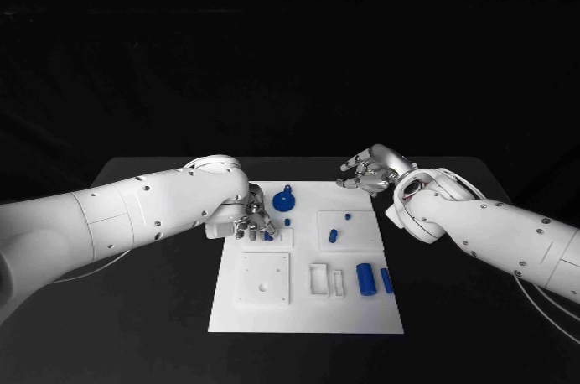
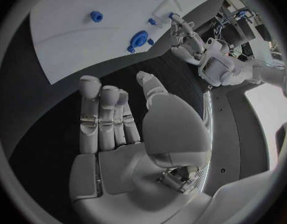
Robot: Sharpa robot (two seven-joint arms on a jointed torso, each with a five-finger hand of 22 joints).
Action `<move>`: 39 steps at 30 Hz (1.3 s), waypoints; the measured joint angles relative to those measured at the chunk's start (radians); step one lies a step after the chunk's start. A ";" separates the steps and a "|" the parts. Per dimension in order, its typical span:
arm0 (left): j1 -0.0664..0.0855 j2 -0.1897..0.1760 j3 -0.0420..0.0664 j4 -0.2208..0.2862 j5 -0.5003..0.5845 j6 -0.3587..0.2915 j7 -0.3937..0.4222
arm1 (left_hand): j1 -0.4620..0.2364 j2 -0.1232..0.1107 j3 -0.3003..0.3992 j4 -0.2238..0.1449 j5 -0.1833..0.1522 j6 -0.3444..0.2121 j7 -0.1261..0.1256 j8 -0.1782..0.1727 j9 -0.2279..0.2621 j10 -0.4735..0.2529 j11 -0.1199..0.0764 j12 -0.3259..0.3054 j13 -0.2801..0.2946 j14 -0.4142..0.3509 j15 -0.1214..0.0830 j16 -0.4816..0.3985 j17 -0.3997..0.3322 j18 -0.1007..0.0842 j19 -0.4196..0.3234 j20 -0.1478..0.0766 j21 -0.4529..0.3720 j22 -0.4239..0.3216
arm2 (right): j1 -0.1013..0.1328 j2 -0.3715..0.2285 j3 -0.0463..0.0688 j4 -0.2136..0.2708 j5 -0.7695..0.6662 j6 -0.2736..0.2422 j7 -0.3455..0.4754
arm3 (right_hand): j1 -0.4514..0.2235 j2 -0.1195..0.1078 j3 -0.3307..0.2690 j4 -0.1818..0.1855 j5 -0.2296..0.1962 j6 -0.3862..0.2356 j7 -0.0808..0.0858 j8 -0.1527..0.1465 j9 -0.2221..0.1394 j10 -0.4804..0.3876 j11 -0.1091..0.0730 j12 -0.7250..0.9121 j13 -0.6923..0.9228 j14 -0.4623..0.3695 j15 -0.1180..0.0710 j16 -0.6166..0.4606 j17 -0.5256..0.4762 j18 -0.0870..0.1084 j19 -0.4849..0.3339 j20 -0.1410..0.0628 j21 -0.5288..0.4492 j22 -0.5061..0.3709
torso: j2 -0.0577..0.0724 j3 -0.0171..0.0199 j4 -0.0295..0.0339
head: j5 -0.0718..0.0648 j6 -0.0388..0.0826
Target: Assemble the parts on the task board
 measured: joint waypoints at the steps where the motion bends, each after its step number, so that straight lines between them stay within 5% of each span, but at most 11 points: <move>1: 0.000 0.000 0.000 0.000 0.000 0.001 0.000 | 0.000 0.000 0.000 0.000 0.000 0.000 0.000 0.000 0.000 0.000 0.000 0.000 0.000 0.000 0.000 0.000 0.000 0.000 0.000 0.000 0.000 0.000 | 0.000 0.000 0.000 0.000 0.000 0.000 0.000 | 0.000 0.000 0.000 0.000 0.000 0.000 0.000 0.000 0.000 0.000 0.000 0.000 0.000 0.000 0.000 0.000 0.000 0.000 0.000 0.000 0.000 0.000 | 0.000 0.0000 0.0002 | 0.000 0.000; 18: 0.000 0.008 -0.001 -0.015 0.000 0.002 0.000 | -0.005 0.005 0.000 -0.003 -0.004 0.000 0.000 0.002 0.004 0.000 0.000 0.000 0.001 0.000 0.001 0.003 -0.002 0.000 -0.004 -0.004 0.004 0.000 | 0.000 0.003 0.000 -0.002 0.000 0.000 0.000 | 0.000 0.000 0.000 0.000 0.000 0.000 0.000 0.000 0.000 0.000 0.000 0.000 0.000 0.000 0.000 0.000 0.000 0.000 0.000 0.000 0.000 0.000 | 0.000 0.0007 0.0002 | -0.001 -0.001; 26: 0.000 0.015 -0.001 -0.029 -0.001 0.007 -0.003 | -0.011 0.011 0.000 -0.005 -0.051 0.001 -0.001 0.002 0.009 -0.002 0.002 0.005 0.002 -0.002 -0.002 0.004 -0.002 0.000 -0.003 -0.004 0.004 0.000 | 0.000 0.004 0.000 -0.003 0.000 0.000 0.000 | 0.000 0.000 0.000 0.000 0.000 0.000 0.000 0.000 0.000 0.000 0.000 0.000 0.000 0.000 0.000 0.000 0.000 0.000 0.000 0.000 0.000 0.000 | 0.000 0.0008 0.0002 | -0.002 -0.002; 39: -0.001 0.024 0.000 -0.042 0.002 0.039 -0.005 | -0.008 0.014 -0.006 -0.016 -0.058 0.002 -0.002 0.002 0.016 -0.001 0.002 0.015 0.006 -0.002 -0.001 0.012 -0.002 0.000 -0.003 -0.004 0.008 0.000 | 0.000 0.005 0.000 -0.004 0.000 0.000 0.000 | 0.000 0.000 0.000 0.000 0.000 0.000 0.000 0.000 0.000 0.000 0.000 0.000 0.000 0.000 0.000 0.000 0.000 0.000 0.000 0.000 0.000 0.001 | 0.000 0.0005 -0.0001 | -0.003 -0.005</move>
